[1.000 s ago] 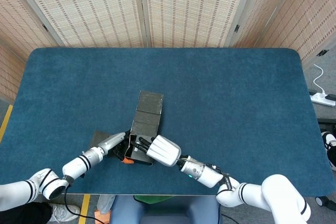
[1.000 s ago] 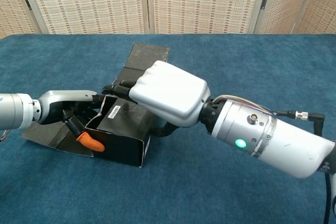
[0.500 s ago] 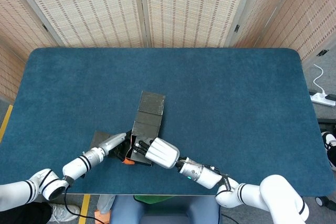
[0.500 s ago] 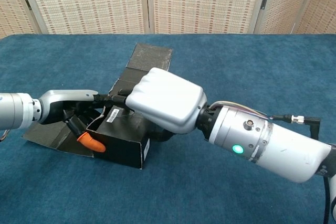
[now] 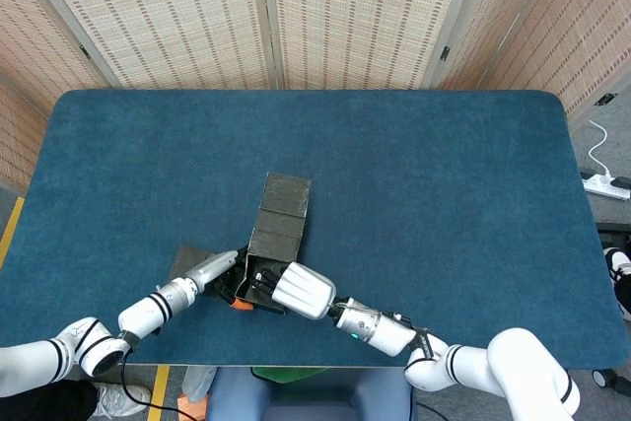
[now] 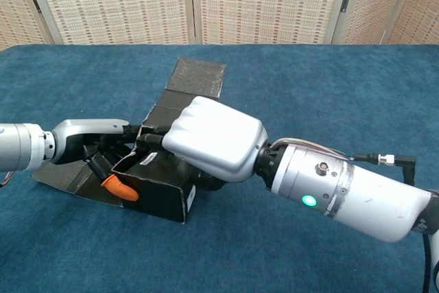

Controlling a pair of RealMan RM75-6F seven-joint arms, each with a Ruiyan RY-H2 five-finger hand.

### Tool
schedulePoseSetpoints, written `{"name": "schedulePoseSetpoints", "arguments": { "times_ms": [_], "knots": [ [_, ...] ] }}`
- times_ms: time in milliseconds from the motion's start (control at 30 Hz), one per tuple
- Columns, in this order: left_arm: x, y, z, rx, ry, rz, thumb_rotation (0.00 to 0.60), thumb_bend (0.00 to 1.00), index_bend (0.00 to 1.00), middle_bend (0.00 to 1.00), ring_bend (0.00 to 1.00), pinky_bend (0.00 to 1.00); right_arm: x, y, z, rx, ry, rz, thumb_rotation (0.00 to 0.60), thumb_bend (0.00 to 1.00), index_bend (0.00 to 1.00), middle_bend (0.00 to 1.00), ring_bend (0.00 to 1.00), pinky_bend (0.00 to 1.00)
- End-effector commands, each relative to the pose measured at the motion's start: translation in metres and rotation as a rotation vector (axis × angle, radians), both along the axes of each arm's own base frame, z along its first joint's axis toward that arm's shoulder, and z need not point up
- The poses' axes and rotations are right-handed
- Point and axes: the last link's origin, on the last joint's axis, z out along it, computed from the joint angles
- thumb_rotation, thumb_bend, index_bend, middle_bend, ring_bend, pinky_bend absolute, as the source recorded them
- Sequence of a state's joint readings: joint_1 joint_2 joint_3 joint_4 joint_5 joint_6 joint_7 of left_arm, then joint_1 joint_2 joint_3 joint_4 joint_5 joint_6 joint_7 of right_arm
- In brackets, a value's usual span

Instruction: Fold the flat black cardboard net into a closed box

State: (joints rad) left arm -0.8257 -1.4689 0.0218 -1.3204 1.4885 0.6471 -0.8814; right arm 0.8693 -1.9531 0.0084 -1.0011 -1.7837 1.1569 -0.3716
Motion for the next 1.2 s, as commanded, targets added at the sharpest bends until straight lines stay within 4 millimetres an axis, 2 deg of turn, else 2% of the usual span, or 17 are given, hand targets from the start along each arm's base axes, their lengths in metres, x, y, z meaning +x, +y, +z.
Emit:
{"name": "schedulePoseSetpoints", "arguments": {
  "times_ms": [33,300,400,567,767,933,1200],
  "knots": [
    [-0.001,0.0,0.0,-0.001,0.002,0.005,0.6,0.16,0.0,0.04,0.5,0.69,-0.003,0.0,0.0,0.008,0.016,0.006,0.6,0.14,0.24,0.37,0.78,1.0],
    [0.0,0.001,-0.002,-0.003,-0.001,0.006,0.6,0.16,0.02,0.05,0.5,0.69,-0.004,0.001,0.003,0.01,0.014,0.01,0.6,0.14,0.24,0.37,0.78,1.0],
    [0.0,0.001,-0.003,0.0,-0.003,0.011,0.6,0.16,0.07,0.1,0.5,0.69,-0.003,0.0,0.004,0.008,0.01,0.008,0.6,0.14,0.24,0.37,0.78,1.0],
    [-0.001,0.002,-0.006,0.016,-0.006,0.022,0.6,0.16,0.24,0.26,0.51,0.69,-0.003,0.0,0.005,0.002,0.017,0.013,0.6,0.14,0.24,0.36,0.78,1.0],
    [-0.002,0.003,-0.008,0.038,-0.01,0.034,0.6,0.16,0.33,0.34,0.52,0.69,-0.003,-0.003,0.011,-0.015,0.005,0.008,0.6,0.14,0.24,0.35,0.78,1.0],
    [-0.001,0.002,-0.009,0.048,-0.011,0.036,0.6,0.16,0.34,0.34,0.53,0.69,-0.006,-0.002,0.016,-0.02,0.019,0.01,0.6,0.14,0.24,0.35,0.78,1.0],
    [0.0,0.0,-0.009,0.047,-0.013,0.034,0.6,0.16,0.32,0.34,0.53,0.69,-0.011,0.003,0.009,-0.007,0.09,0.011,0.6,0.15,0.27,0.36,0.78,1.0]
  ]
}}
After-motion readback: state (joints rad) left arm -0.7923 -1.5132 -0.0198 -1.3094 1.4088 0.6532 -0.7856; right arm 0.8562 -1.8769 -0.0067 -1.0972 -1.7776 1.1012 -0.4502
